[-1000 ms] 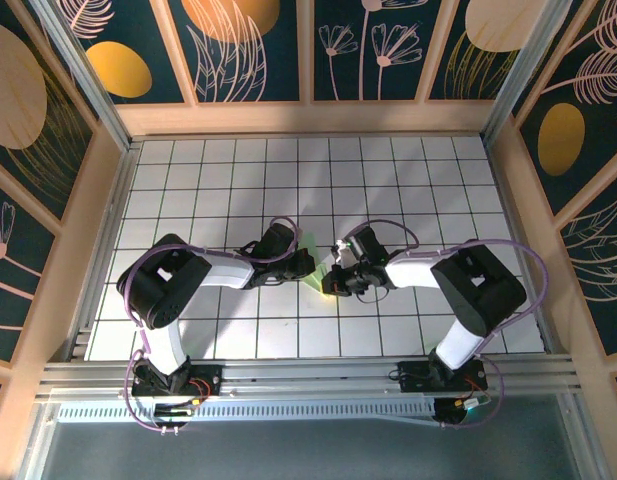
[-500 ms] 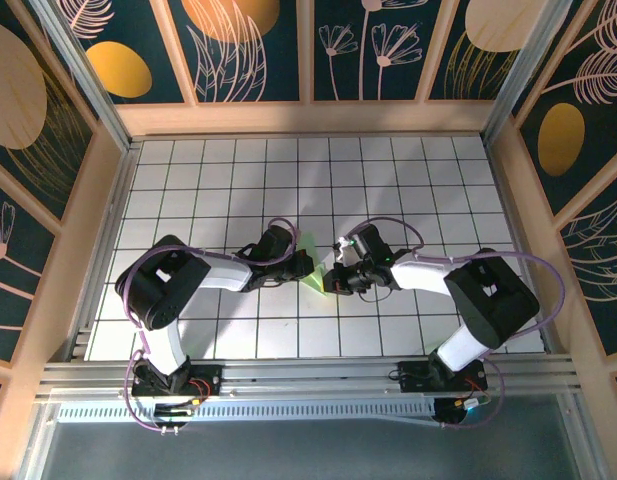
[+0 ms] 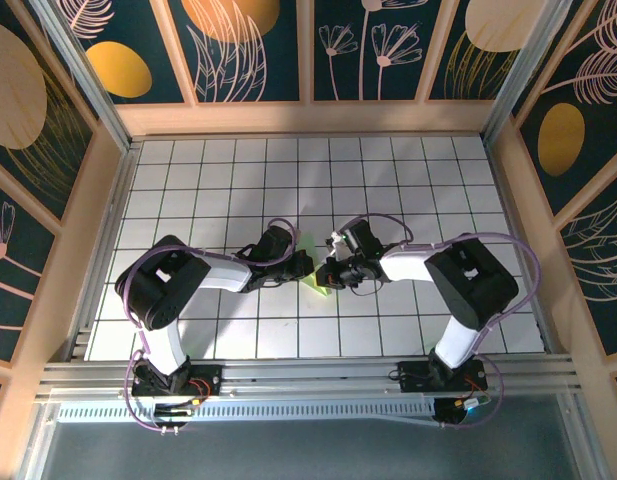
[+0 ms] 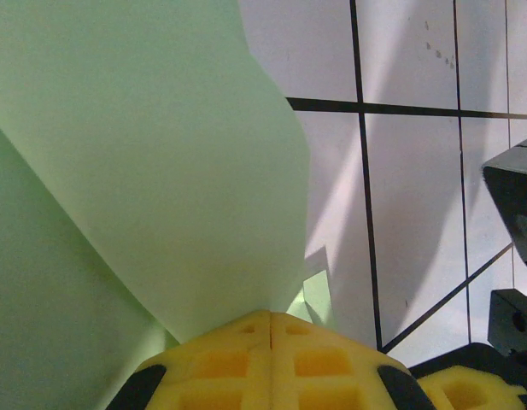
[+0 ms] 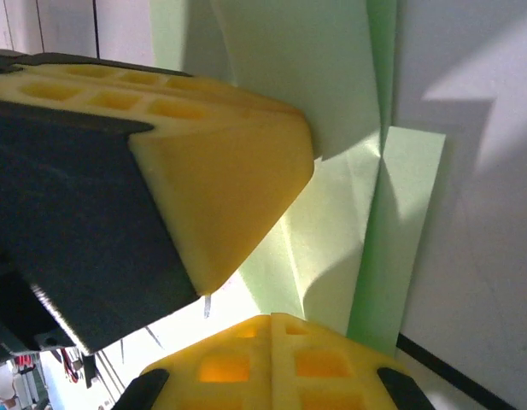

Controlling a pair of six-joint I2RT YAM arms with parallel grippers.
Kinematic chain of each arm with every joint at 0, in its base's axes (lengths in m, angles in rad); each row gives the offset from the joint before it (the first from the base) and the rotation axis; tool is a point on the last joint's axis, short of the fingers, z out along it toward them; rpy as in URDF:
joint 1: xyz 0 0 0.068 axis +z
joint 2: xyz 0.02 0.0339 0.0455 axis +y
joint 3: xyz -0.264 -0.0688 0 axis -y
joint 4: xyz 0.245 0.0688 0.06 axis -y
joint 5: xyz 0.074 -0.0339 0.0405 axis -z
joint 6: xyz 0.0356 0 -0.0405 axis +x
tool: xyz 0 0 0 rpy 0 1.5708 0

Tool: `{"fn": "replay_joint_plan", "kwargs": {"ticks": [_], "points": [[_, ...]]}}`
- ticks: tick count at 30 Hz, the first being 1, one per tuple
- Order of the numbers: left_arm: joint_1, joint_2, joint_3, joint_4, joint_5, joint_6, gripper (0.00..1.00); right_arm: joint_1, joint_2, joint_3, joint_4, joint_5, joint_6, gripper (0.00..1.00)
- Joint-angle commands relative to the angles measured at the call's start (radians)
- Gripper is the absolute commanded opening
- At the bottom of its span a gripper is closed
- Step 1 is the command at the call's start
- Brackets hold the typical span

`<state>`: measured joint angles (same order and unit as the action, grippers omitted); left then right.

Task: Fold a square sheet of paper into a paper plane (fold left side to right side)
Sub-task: Fourth fold the wing at the center of the table.

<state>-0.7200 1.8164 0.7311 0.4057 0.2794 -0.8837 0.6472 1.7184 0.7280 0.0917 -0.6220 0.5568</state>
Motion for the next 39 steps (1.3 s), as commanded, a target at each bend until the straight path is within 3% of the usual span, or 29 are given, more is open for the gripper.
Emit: {"fn": "replay_joint_plan", "kwargs": {"ticks": [1, 23, 34, 39], "points": [[0.003, -0.002, -0.028, -0.063, -0.019, -0.001, 0.0, -0.004, 0.023, 0.018, 0.018, 0.019, -0.006, 0.0], [0.003, -0.001, -0.023, -0.092, -0.048, -0.006, 0.0, 0.009, -0.068, -0.12, -0.104, 0.024, -0.003, 0.0], [0.003, -0.003, -0.019, -0.075, -0.037, -0.001, 0.0, -0.015, -0.19, -0.029, -0.209, 0.051, -0.053, 0.0], [0.004, -0.003, -0.019, -0.07, -0.031, 0.0, 0.0, -0.037, -0.182, -0.009, -0.112, -0.003, -0.056, 0.0]]}}
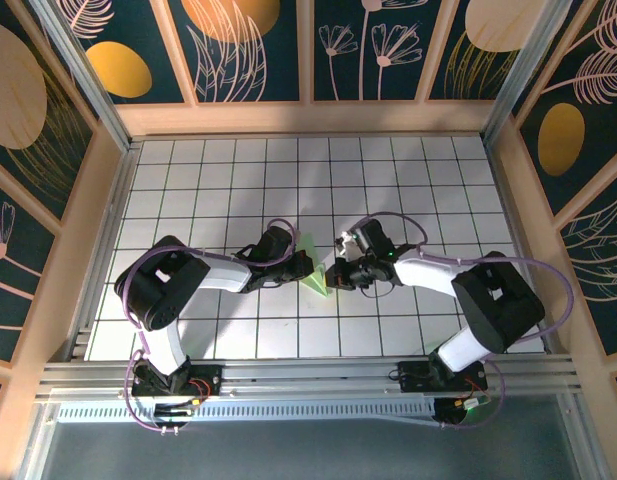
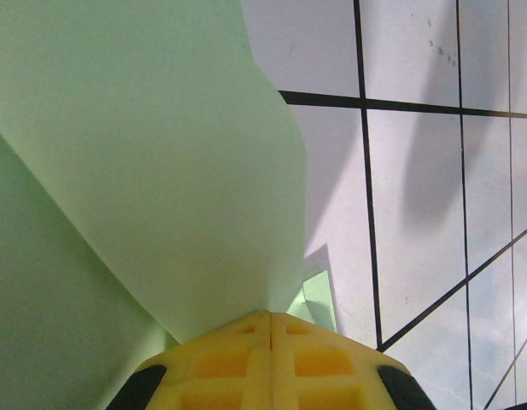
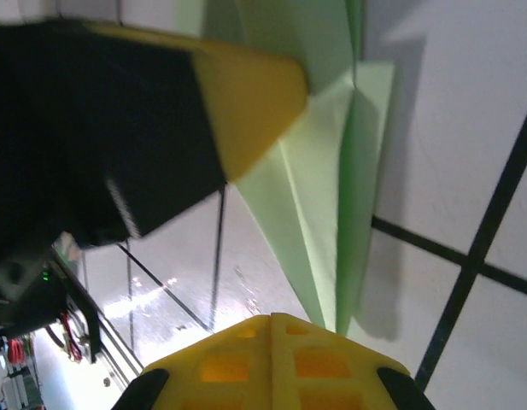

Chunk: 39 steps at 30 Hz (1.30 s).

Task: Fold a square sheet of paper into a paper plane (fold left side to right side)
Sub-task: Fourth fold the wing at the center of the table.

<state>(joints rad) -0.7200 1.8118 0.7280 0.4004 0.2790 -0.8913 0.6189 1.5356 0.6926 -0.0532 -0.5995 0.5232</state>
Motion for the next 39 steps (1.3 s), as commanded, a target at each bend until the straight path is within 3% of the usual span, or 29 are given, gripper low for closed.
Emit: {"fn": "replay_joint_plan", "kwargs": {"ticks": [1, 14, 27, 39], "points": [[0.002, 0.001, -0.015, -0.063, -0.029, 0.007, 0.0, -0.009, 0.021, 0.035, 0.058, -0.042, -0.018, 0.0], [0.003, -0.005, -0.018, -0.063, -0.035, 0.001, 0.0, 0.019, 0.198, 0.053, 0.158, -0.045, 0.021, 0.0], [0.009, -0.036, -0.007, -0.043, -0.05, -0.041, 0.0, 0.023, 0.266, 0.048, -0.022, 0.099, -0.022, 0.0], [0.117, -0.009, -0.009, -0.014, -0.056, 0.015, 0.0, 0.028, 0.307, 0.059, -0.138, 0.185, -0.083, 0.0]]}}
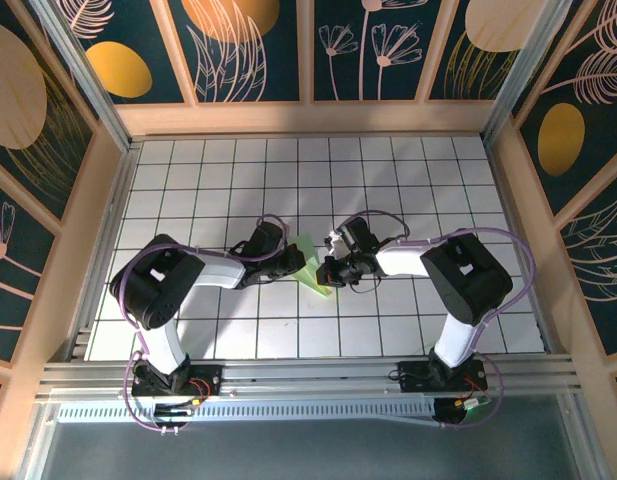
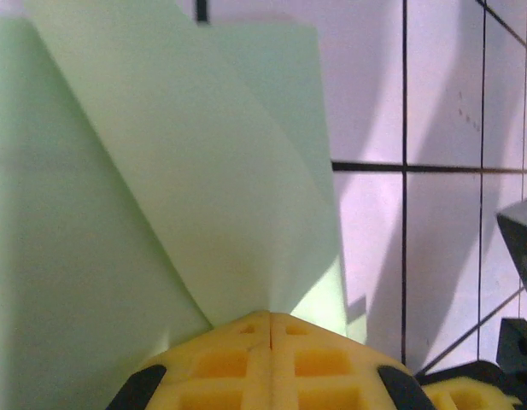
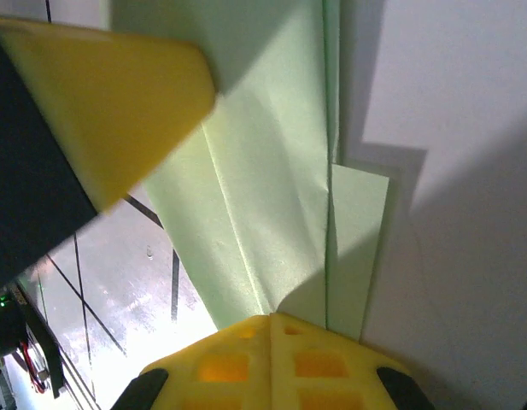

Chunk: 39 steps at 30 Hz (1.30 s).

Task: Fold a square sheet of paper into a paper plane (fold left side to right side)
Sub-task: Fourth fold the wing at the center of the table.

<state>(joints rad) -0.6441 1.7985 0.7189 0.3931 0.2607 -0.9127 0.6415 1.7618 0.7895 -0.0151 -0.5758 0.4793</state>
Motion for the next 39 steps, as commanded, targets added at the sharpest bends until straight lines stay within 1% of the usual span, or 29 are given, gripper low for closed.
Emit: {"fn": "replay_joint_plan", "kwargs": {"ticks": [1, 10, 16, 22, 25, 28, 31, 35, 39], "points": [[0.052, 0.01, 0.006, -0.009, -0.041, 0.047, 0.0, 0.007, 0.084, -0.039, -0.177, 0.165, -0.04, 0.0], [0.125, 0.067, 0.09, -0.089, -0.07, 0.133, 0.0, 0.009, 0.094, -0.042, -0.184, 0.168, -0.048, 0.0], [0.176, 0.076, 0.116, -0.099, -0.093, 0.176, 0.0, 0.008, 0.093, -0.051, -0.174, 0.162, -0.048, 0.0], [0.24, 0.099, 0.139, -0.099, -0.085, 0.213, 0.0, 0.009, 0.093, -0.053, -0.163, 0.153, -0.044, 0.0], [0.269, 0.067, 0.145, -0.106, -0.071, 0.235, 0.0, 0.009, 0.087, -0.051, -0.155, 0.144, -0.039, 0.0], [0.268, -0.011, 0.144, -0.137, -0.063, 0.277, 0.0, 0.009, 0.074, -0.049, -0.136, 0.133, -0.031, 0.0], [0.247, -0.102, 0.112, -0.14, -0.002, 0.292, 0.0, 0.008, 0.061, -0.044, -0.119, 0.109, -0.024, 0.0], [0.158, -0.182, 0.057, -0.112, 0.045, 0.266, 0.0, 0.01, 0.039, -0.047, -0.106, 0.101, -0.016, 0.0], [0.08, -0.181, -0.001, -0.02, 0.078, 0.182, 0.0, 0.012, 0.034, -0.049, -0.104, 0.096, -0.014, 0.0]]}}
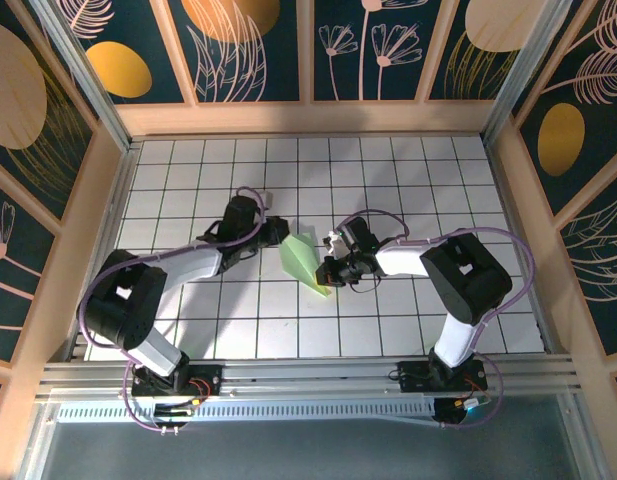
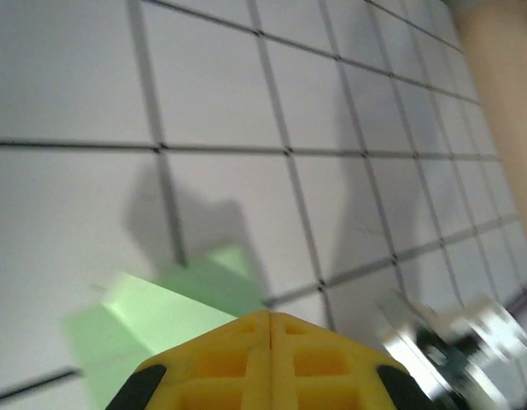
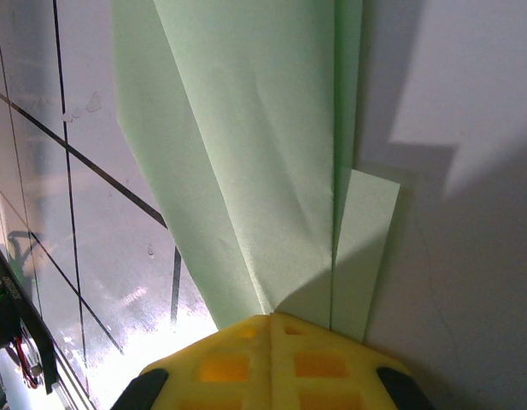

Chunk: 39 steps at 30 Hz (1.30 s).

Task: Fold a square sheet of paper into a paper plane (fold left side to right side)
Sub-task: Fourth fold the wing at the center of the table.

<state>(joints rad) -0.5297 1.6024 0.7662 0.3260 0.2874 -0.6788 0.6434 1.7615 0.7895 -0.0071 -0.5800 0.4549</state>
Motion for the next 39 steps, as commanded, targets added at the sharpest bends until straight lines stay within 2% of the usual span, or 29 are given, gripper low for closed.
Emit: {"fn": "replay_joint_plan", "kwargs": {"ticks": [1, 9, 15, 23, 30, 39], "points": [[-0.048, 0.027, -0.055, 0.068, 0.058, -0.067, 0.0, 0.01, 0.035, -0.049, -0.109, 0.099, 0.01, 0.0], [-0.104, 0.18, 0.012, 0.131, 0.101, -0.085, 0.0, 0.022, 0.042, -0.047, -0.097, 0.092, 0.018, 0.0], [-0.115, 0.239, -0.003, 0.133, 0.072, -0.109, 0.0, 0.023, 0.025, -0.036, -0.09, 0.084, 0.021, 0.0], [-0.118, 0.268, -0.053, 0.113, 0.05, -0.121, 0.0, 0.023, -0.063, 0.004, -0.082, 0.03, 0.029, 0.0], [-0.119, 0.259, -0.071, 0.096, 0.044, -0.114, 0.0, 0.025, -0.157, -0.062, -0.09, -0.014, 0.031, 0.0], [-0.128, 0.234, -0.093, 0.104, 0.035, -0.125, 0.0, 0.05, -0.137, -0.107, -0.034, -0.048, 0.061, 0.0]]}}
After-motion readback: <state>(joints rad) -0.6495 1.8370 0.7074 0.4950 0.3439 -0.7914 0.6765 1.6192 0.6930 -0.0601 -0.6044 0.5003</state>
